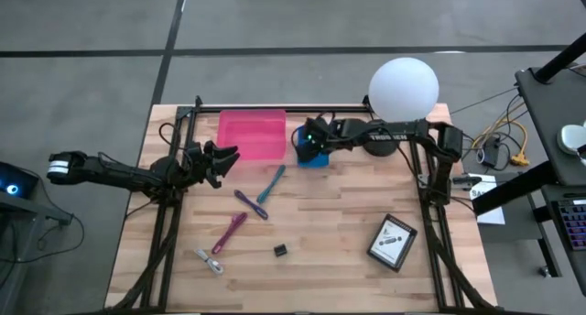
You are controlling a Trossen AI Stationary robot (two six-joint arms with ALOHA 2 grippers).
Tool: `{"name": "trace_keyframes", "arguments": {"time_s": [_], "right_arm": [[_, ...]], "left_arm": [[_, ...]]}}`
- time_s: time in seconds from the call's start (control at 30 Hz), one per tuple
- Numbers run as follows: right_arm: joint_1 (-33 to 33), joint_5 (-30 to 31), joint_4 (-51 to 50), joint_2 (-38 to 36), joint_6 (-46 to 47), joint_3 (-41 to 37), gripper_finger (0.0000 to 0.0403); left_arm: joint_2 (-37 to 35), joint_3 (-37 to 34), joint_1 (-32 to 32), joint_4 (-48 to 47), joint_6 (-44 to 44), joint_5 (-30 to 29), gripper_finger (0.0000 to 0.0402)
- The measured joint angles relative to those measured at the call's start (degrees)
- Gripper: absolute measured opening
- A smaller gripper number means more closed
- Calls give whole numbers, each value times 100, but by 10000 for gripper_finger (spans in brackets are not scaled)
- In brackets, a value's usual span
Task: Pick and place items into bin
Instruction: Put the white charger adapter into the blue bin
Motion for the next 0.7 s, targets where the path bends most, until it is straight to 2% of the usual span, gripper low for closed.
{"name": "trace_keyframes", "arguments": {"time_s": [0.3, 0.5, 0.7], "right_arm": [[-51, -305, -40, 0, 542, 11, 184], [-55, -289, -117, 0, 467, 7, 187], [-35, -292, -167, 2, 121, 2, 215]], "left_arm": [[0, 0, 1, 0, 0, 0, 169], [0, 0, 0, 0, 0, -2, 169], [0, 0, 0, 0, 0, 0, 169]]}}
